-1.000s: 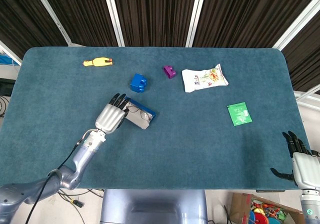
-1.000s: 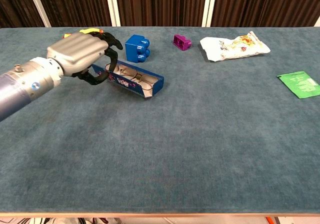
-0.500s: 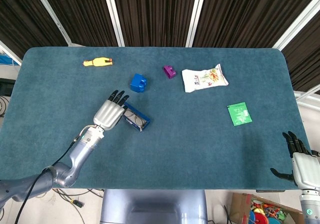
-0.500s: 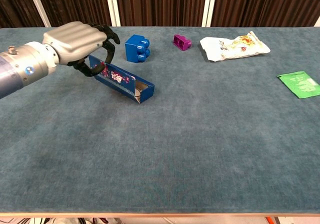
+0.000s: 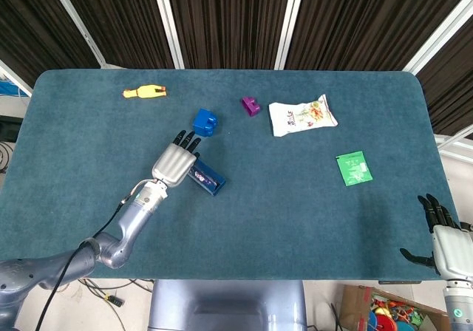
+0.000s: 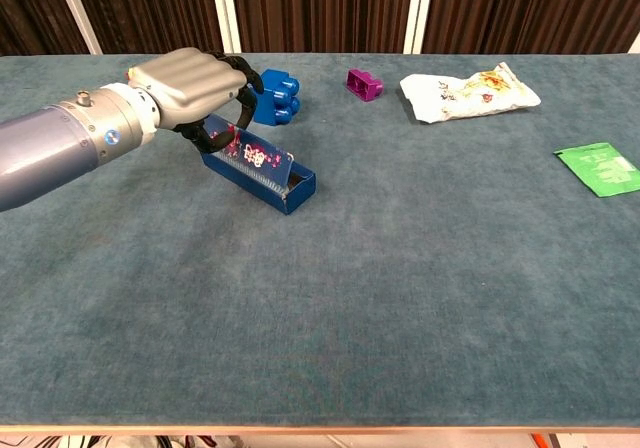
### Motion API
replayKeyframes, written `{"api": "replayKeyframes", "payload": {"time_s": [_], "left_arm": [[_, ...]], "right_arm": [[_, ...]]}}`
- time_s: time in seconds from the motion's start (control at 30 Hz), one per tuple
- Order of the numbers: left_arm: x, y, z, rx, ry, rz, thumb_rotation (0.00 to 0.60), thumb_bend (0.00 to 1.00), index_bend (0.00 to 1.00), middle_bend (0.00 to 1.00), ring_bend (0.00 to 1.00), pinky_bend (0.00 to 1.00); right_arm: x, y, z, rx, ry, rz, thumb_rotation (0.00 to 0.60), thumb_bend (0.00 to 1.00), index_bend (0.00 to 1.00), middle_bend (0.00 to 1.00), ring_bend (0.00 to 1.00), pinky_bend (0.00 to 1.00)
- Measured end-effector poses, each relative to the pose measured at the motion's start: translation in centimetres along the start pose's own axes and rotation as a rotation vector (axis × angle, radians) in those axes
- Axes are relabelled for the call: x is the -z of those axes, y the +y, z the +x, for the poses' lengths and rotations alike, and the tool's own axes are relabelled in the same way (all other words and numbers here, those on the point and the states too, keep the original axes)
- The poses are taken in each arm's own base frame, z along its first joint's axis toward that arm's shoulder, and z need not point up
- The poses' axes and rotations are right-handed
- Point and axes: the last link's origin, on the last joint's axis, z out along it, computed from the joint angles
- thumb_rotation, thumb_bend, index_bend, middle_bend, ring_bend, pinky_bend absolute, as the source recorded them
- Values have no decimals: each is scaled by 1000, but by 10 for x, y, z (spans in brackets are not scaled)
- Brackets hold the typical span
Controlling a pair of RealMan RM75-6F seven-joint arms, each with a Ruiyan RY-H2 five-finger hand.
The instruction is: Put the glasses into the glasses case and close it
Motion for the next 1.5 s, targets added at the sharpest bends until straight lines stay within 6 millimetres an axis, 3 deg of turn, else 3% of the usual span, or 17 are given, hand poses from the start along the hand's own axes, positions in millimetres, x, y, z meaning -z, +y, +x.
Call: {"api": "replayKeyframes", "payload": {"time_s": [0.97, 1.1, 1.37, 1.5], "left_arm": [[-31, 17, -2, -32, -15, 35, 600, 457, 552, 159, 41, 101], [-33, 21, -4, -55, -13, 34, 600, 457, 477, 157, 41, 100], [-35, 23, -8, -50, -38, 46, 600, 454, 103, 129, 40, 99], [-36, 24, -7, -49, -38, 52, 600, 438, 54, 116, 41, 97]], "right_arm": [[0, 0, -1, -2, -6, -5, 600, 204, 14, 0, 110, 282], [0, 0, -1, -5, -9, -6, 600, 204, 15, 0, 110, 282], [0, 0, 0, -14, -12, -9, 600, 204, 15, 0, 110, 282], [0, 0, 0, -19, -14, -11, 600, 205, 15, 0, 110, 282]]}}
